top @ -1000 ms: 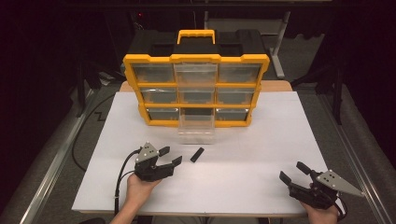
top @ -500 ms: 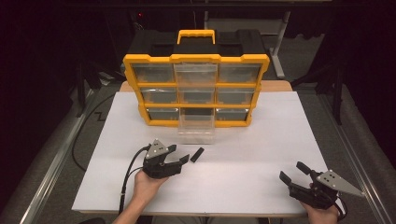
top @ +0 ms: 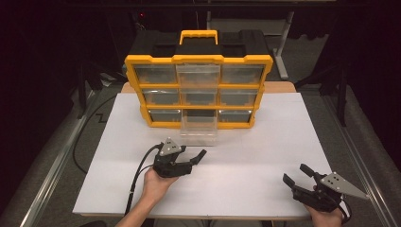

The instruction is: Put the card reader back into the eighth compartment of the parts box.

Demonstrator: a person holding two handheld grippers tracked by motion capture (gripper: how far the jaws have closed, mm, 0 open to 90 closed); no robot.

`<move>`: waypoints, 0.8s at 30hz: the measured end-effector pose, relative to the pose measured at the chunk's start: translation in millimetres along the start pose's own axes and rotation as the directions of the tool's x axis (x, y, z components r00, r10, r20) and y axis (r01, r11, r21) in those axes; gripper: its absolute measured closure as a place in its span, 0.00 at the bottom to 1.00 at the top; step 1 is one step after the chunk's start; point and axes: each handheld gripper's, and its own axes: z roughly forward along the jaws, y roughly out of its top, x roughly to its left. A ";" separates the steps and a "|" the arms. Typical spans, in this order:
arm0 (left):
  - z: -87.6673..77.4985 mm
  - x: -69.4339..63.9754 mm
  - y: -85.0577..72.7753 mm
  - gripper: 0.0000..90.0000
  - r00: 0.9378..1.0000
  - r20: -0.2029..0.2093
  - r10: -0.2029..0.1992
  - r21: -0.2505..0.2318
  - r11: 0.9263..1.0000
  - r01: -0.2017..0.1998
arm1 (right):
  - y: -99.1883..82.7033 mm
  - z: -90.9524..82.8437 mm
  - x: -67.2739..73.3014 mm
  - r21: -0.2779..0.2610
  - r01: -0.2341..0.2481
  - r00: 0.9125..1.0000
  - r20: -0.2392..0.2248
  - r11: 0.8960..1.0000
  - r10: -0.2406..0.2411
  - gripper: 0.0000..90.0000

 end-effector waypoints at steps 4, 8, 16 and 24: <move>3.9 -0.5 6.2 0.41 1.000 0.004 0.000 0.058 0.998 0.000 | 0.2 -0.2 -0.1 -0.011 -0.006 1.000 -0.012 1.000 0.006 0.25; 8.7 -1.6 13.6 0.44 1.000 0.002 0.011 0.127 0.992 -0.011 | 0.2 -0.2 -0.3 -0.005 -0.008 1.000 -0.011 1.000 0.008 0.25; 15.7 -2.4 22.7 0.47 1.000 -0.014 0.019 0.212 0.977 -0.015 | 0.1 -0.3 -1.1 -0.002 -0.012 1.000 -0.011 1.000 0.012 0.25; 28.8 -3.2 31.3 0.50 0.999 -0.029 0.027 0.326 0.945 -0.016 | 0.1 0.0 -1.2 0.000 -0.011 1.000 -0.013 1.000 0.011 0.25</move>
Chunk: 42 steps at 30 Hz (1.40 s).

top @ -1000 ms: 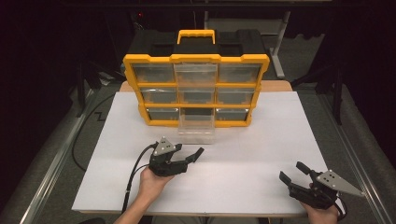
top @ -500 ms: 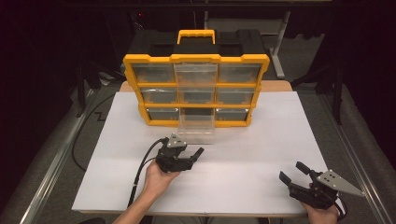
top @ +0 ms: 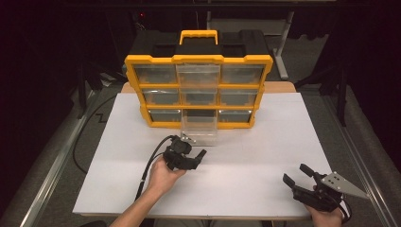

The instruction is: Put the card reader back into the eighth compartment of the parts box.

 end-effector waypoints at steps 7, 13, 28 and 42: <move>7.7 -2.3 10.2 0.53 1.000 -0.007 0.013 0.053 0.998 -0.013 | 0.0 0.2 0.0 0.005 0.000 1.000 -0.004 1.000 0.000 0.25; 15.5 -2.8 14.1 0.60 1.000 -0.001 0.018 0.094 0.995 -0.018 | -0.1 0.2 -0.2 0.001 0.000 1.000 -0.006 1.000 0.000 0.25; 25.0 -3.6 13.1 0.78 0.999 -0.002 0.054 0.167 0.984 -0.053 | -0.2 0.5 0.5 0.007 0.008 1.000 -0.004 1.000 -0.008 0.25; 21.3 -4.5 10.5 0.81 0.997 0.041 0.068 0.152 0.986 -0.074 | -0.2 0.3 0.6 0.005 0.010 1.000 -0.007 1.000 -0.010 0.25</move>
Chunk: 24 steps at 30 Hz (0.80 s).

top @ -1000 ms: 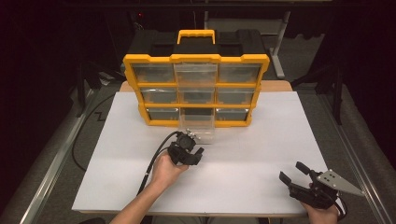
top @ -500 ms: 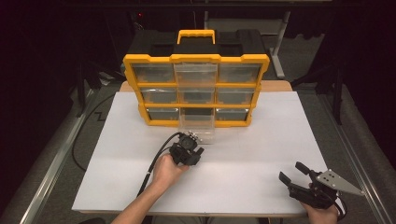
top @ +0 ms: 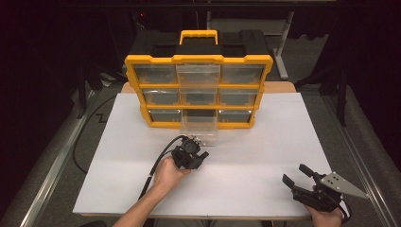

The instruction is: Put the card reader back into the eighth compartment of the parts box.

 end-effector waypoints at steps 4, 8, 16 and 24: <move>-3.7 -2.7 -1.1 0.81 1.000 0.005 0.009 -0.011 1.000 -0.009 | -0.1 0.2 -0.1 -0.001 0.000 1.000 -0.002 1.000 0.000 0.25; -8.0 -5.4 -2.7 0.81 1.000 0.013 0.023 -0.021 1.000 -0.023 | 0.0 0.2 0.4 0.002 0.001 1.000 0.001 1.000 -0.001 0.25; -18.9 -10.0 -6.6 0.81 0.998 0.036 0.044 -0.043 0.998 -0.042 | -0.1 0.4 0.2 0.000 -0.001 1.000 -0.003 1.000 0.001 0.25; -30.9 -13.9 -10.9 0.81 0.997 0.052 0.060 -0.069 0.996 -0.057 | -0.1 0.6 0.2 0.001 0.000 1.000 -0.004 1.000 0.000 0.25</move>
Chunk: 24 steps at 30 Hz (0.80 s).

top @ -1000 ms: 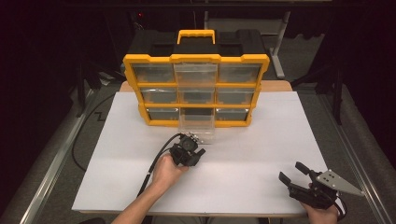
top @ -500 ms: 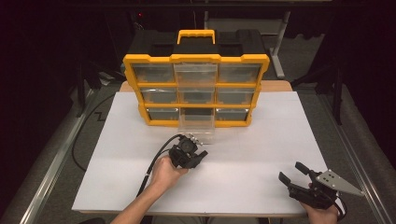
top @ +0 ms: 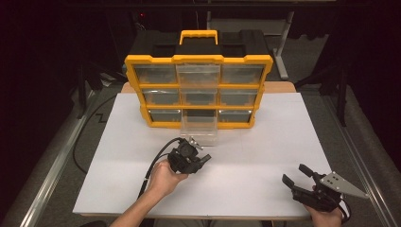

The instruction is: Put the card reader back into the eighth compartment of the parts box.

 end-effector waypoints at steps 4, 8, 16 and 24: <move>-6.1 -1.0 -1.2 0.81 1.000 0.006 0.004 -0.008 1.000 -0.004 | 0.0 0.1 0.2 0.001 -0.001 1.000 0.000 1.000 0.001 0.25; -11.7 -0.7 -2.4 0.81 1.000 0.013 0.002 -0.020 1.000 -0.002 | 0.0 0.5 0.1 0.001 0.000 1.000 0.000 1.000 0.000 0.25; -18.8 -1.1 -2.4 0.81 1.000 0.002 0.012 -0.032 0.999 -0.012 | 0.0 0.5 -0.1 0.002 0.001 1.000 0.000 1.000 -0.001 0.25; -24.7 -2.3 0.3 0.81 1.000 0.010 0.012 -0.047 0.999 -0.011 | 0.0 0.3 -0.2 0.004 0.001 1.000 0.001 1.000 -0.001 0.25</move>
